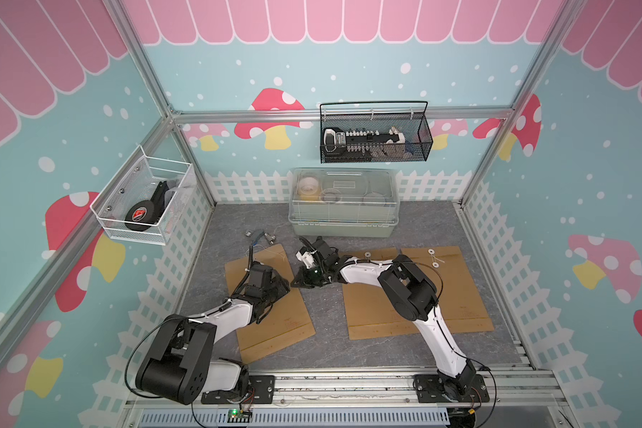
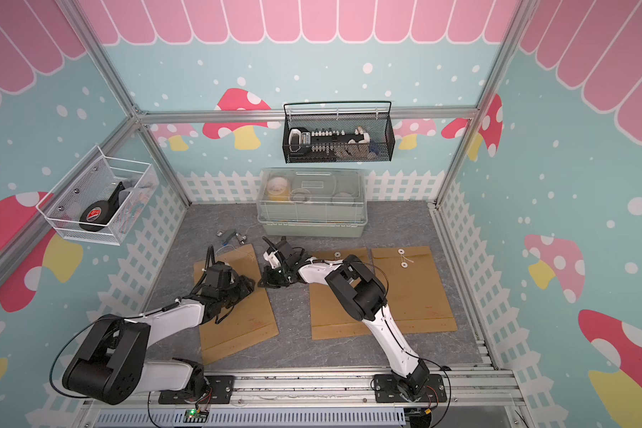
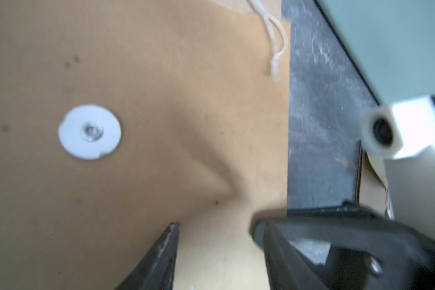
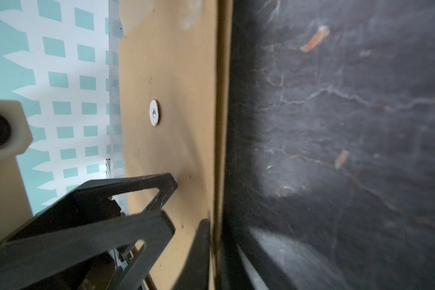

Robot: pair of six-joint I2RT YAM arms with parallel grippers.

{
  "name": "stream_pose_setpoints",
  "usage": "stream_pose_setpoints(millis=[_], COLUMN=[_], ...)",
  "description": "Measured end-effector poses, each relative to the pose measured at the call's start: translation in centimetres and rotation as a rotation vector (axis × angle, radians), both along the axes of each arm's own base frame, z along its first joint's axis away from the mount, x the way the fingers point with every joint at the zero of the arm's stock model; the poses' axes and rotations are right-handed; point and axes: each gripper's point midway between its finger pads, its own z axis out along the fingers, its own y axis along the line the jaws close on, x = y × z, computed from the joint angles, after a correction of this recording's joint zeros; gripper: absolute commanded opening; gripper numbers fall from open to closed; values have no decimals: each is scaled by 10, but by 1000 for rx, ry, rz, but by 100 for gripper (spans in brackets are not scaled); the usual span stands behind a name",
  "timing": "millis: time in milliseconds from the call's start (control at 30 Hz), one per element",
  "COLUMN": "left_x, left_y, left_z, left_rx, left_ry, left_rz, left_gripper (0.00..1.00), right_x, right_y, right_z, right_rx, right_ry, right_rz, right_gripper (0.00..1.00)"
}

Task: Close the mouth of the file bag
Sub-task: Pick up the file bag from the center of the board.

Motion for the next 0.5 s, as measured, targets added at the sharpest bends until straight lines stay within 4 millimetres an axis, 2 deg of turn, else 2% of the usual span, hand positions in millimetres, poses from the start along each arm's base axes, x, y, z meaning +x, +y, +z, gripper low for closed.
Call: stream_pose_setpoints(millis=[67,100,200,267,333,367,433,500], left_x=[-6,-6,2,4,2,1,-1,-1], left_y=[1,3,11,18,25,28,33,38], left_z=[17,32,99,146,185,199,221,229], left_rx=[13,26,73,110,150,169,202,224], left_ry=[-11,-32,-176,-283,-373,-405,-459,-484], left_rz=[-11,-14,-11,-3,6,7,14,29], left_gripper=[71,74,81,86,95,99,99,99], right_x=[-1,-4,-13,-21,-27,-28,-30,-30], right_y=[-4,-8,-27,-42,-56,-63,-76,-89], right_z=[2,5,24,44,69,82,110,136], right_rx=[-21,-36,-80,-102,-115,-119,-125,-127], right_ry=[-28,-47,-120,-180,-261,-308,-410,-507], right_rz=[15,26,54,74,96,105,121,122], right_gripper=[0,0,0,0,0,0,0,0])
